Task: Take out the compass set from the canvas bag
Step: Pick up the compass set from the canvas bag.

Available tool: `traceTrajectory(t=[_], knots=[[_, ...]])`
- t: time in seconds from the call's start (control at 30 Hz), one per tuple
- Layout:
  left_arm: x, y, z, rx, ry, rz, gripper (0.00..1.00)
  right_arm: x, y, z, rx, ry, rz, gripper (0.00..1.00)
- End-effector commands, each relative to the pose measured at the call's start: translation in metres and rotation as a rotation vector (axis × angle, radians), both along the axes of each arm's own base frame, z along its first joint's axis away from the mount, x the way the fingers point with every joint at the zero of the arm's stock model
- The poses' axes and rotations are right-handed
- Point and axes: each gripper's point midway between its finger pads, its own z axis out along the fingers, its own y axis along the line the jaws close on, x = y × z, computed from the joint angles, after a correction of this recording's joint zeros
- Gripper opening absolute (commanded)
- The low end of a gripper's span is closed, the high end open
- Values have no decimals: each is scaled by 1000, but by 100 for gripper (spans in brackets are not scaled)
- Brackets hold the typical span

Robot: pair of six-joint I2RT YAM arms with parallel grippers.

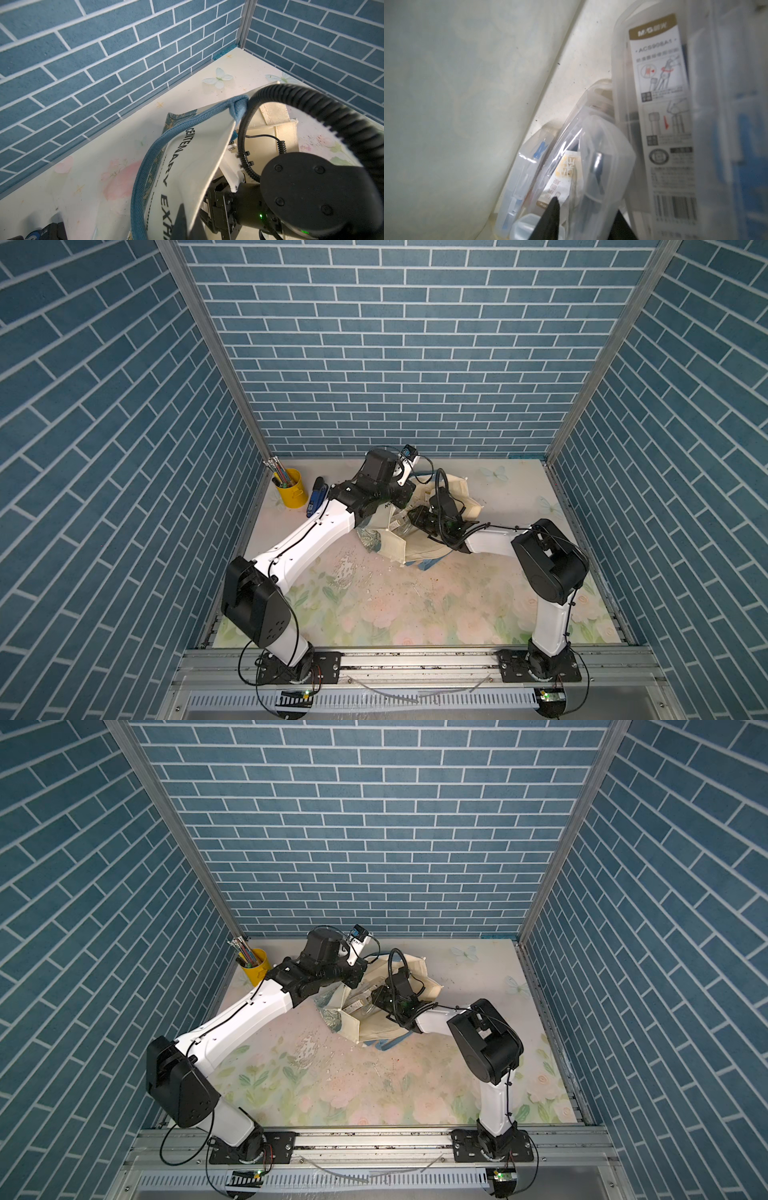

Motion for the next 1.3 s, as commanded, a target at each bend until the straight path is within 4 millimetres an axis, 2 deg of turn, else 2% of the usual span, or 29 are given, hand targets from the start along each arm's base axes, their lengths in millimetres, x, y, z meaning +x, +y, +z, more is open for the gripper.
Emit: traceTrajectory(t=[0.0, 0.3, 0.5, 0.9, 1.1, 1.27], knots=[[-5, -6, 45, -99, -109, -35, 0, 16, 4, 9, 26, -19, -28, 31], [-2, -1, 44, -80, -119, -14, 0, 16, 1, 22, -10, -55, -12, 21], [2, 5, 45, -65, -137, 29, 0, 6, -10, 44, -54, -104, 16, 14], [15, 21, 49, -48, -171, 146, 0, -31, -36, 89, -139, -194, 108, 10], [19, 29, 51, -41, -185, 195, 0, -59, -51, 126, -219, -278, 213, 9], [21, 31, 54, -44, -190, 213, 0, -93, -57, 164, -272, -335, 383, 9]])
